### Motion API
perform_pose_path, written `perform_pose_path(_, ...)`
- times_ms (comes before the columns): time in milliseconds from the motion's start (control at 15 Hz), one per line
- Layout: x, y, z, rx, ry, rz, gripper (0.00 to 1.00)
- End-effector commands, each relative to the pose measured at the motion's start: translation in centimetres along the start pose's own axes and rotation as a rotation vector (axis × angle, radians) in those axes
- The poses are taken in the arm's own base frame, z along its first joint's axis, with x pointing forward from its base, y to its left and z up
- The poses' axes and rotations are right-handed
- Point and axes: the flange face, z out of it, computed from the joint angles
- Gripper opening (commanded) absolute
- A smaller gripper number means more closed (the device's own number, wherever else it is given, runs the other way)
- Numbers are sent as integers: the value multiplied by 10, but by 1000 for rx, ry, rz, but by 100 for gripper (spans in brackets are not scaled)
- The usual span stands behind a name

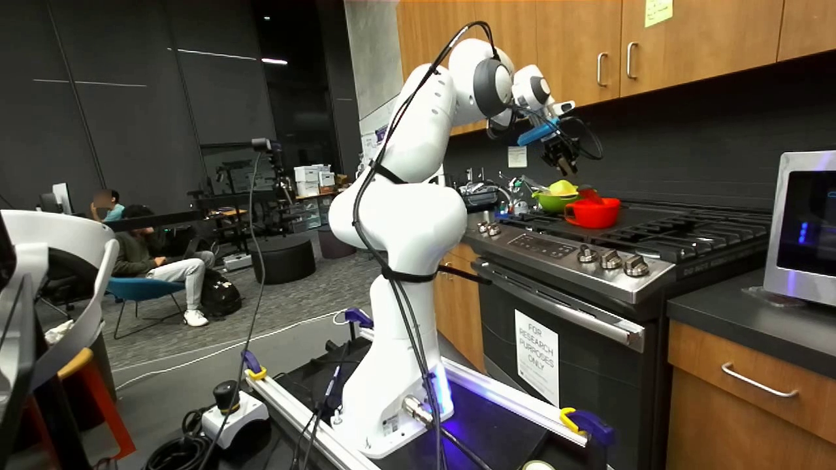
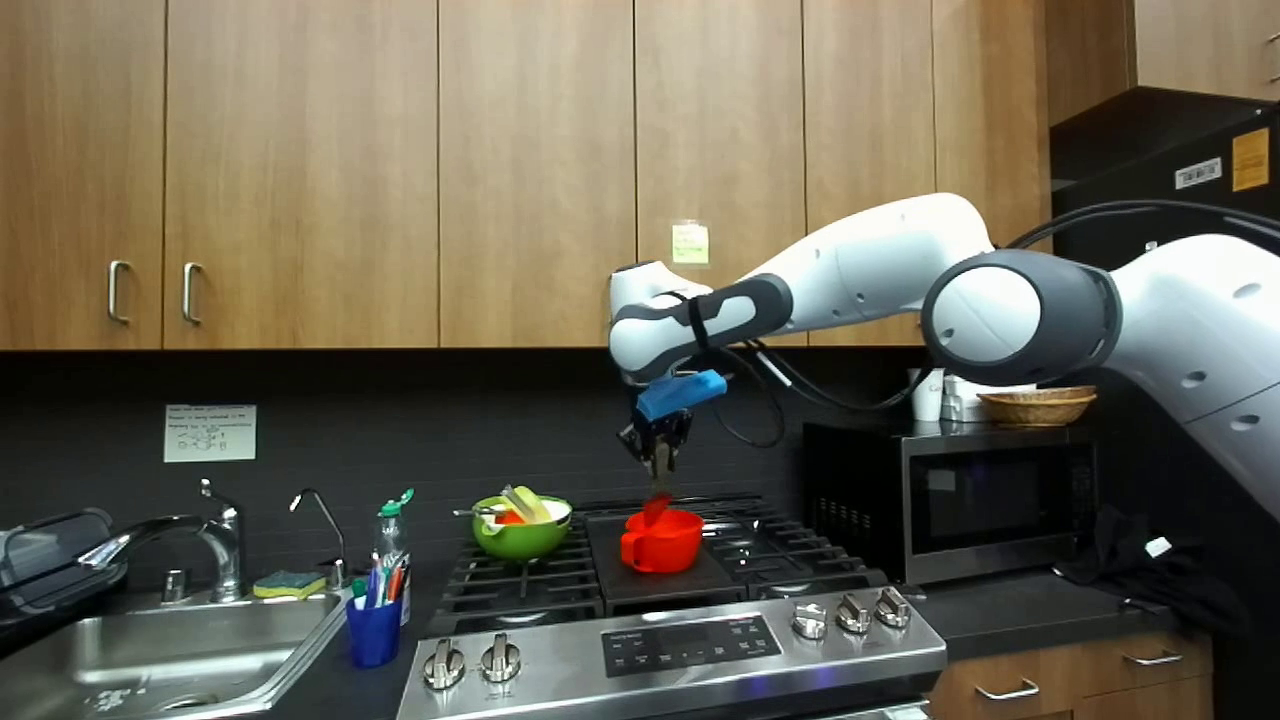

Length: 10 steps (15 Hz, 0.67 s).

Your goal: Take the kitchen utensil out of the orange bowl

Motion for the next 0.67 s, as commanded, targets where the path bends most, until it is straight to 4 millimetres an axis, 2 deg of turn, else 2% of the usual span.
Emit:
perform_pose_path(0,15,13,-33,62,118,44,8)
perform_pose_path(200,20,18,-40,90,168,61,8)
perform_pose_path(600,20,26,-34,118,175,93,8)
